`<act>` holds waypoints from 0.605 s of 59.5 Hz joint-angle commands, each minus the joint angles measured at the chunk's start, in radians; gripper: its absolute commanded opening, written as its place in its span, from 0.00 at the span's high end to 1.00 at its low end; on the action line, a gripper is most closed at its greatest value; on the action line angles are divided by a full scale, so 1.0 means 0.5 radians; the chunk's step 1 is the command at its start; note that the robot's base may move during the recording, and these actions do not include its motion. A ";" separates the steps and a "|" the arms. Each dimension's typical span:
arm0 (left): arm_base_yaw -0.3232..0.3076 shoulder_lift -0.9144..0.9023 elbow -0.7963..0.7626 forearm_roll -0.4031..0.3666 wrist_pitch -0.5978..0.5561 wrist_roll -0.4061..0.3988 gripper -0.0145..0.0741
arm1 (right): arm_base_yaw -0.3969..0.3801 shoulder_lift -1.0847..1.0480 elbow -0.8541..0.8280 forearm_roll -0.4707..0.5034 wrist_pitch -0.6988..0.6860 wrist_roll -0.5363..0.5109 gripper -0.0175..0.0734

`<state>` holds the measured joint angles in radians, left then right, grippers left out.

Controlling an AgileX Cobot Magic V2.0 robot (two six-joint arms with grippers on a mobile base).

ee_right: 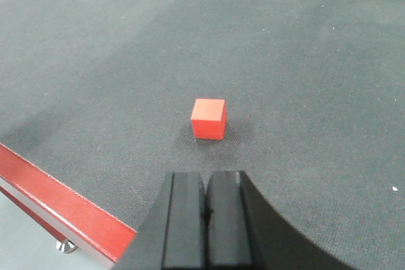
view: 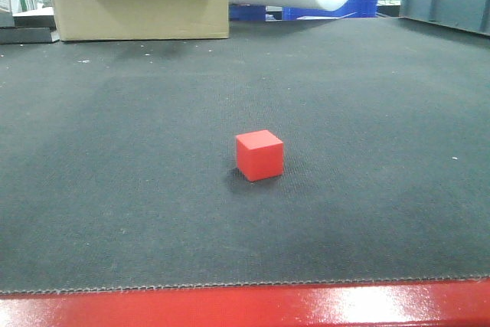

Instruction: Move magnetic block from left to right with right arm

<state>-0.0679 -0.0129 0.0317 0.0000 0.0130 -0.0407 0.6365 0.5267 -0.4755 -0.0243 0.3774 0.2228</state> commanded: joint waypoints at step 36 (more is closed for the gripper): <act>-0.013 -0.022 0.020 0.000 -0.182 -0.013 0.97 | -1.161 -1.018 0.735 0.068 -0.460 -0.282 0.73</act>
<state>-0.0679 -0.0129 0.0317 0.0000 0.0130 -0.0407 0.0876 0.0465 -0.1147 0.0070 0.2547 0.0938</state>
